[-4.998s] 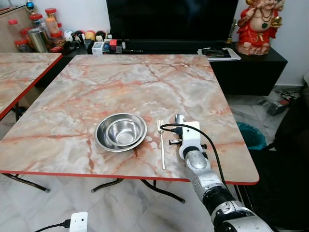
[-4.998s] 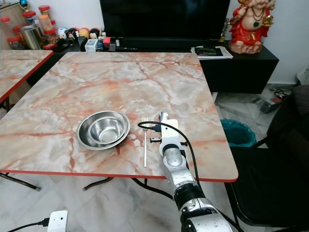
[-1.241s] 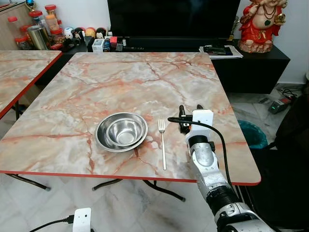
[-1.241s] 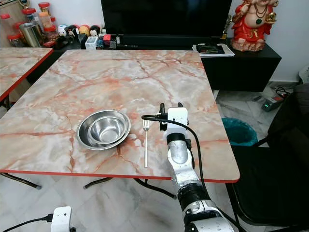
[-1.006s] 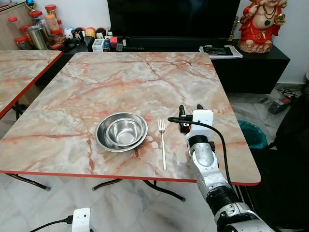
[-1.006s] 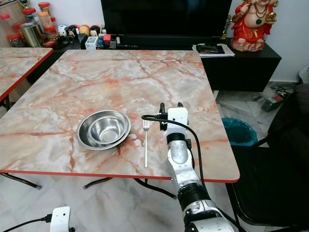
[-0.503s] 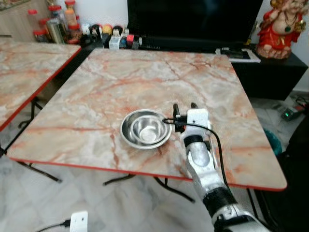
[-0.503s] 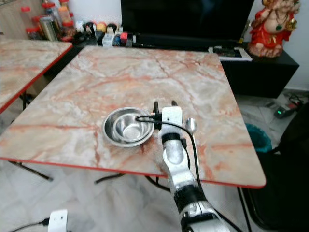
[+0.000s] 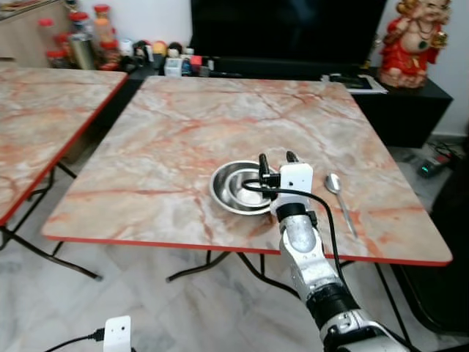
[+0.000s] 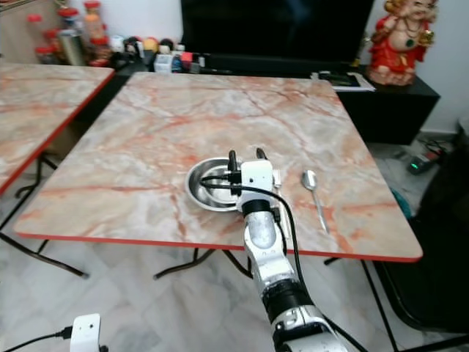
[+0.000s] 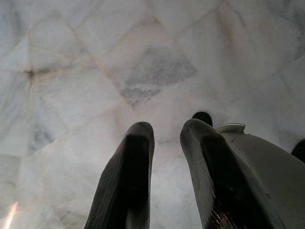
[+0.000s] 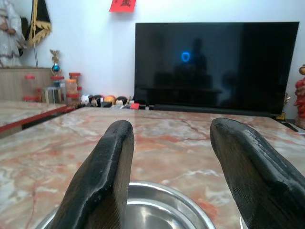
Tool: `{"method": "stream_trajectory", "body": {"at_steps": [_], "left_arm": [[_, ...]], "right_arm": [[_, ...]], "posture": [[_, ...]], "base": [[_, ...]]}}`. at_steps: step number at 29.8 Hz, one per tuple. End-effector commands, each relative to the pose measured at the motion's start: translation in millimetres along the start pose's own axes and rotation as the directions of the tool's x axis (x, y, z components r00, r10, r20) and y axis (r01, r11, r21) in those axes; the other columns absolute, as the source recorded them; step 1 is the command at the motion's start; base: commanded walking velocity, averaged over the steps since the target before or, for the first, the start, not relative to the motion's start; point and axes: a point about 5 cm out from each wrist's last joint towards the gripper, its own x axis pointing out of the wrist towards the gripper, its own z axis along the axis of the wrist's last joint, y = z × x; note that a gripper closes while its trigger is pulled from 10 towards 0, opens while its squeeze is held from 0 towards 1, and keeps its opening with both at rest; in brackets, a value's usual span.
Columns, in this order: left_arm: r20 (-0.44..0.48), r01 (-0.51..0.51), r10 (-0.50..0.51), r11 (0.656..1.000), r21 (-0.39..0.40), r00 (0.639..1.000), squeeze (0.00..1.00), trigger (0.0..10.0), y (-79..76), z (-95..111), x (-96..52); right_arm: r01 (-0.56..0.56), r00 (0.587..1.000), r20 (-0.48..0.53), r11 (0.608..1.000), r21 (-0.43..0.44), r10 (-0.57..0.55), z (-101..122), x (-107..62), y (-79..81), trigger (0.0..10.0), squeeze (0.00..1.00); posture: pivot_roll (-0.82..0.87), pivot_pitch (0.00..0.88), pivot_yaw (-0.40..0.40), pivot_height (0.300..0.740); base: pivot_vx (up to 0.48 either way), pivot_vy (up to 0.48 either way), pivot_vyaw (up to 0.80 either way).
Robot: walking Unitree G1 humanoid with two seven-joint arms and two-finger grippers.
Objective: Setting the table
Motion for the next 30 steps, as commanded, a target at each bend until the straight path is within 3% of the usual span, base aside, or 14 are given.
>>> {"method": "stream_trajectory", "body": {"at_steps": [1,7,30], "left_arm": [[0.0,-0.002,0.002,1.0,-0.006,1.0,0.0,10.0,-0.6,0.9,0.2],[0.002,-0.003,0.003,1.0,-0.004,1.0,0.0,10.0,0.2,1.2,0.3],[0.001,-0.002,0.002,1.0,-0.01,1.0,0.0,10.0,-1.3,0.6,0.1]], "right_arm": [[0.017,1.0,0.017,1.0,-0.002,-0.017,3.6,1.6,-4.7,10.0,0.0],[0.017,1.0,0.017,1.0,-0.005,-0.017,3.4,0.8,-4.9,10.0,0.0],[0.02,1.0,0.003,1.0,-0.024,-0.02,-1.1,-2.8,-11.1,10.0,0.0]], "posture": [[0.01,0.0,0.008,0.719],[0.01,0.0,0.009,0.719],[0.01,0.0,0.002,0.719]], "base": [[0.0,0.0,0.0],[0.0,0.0,0.0],[0.0,0.48,0.0]]}}
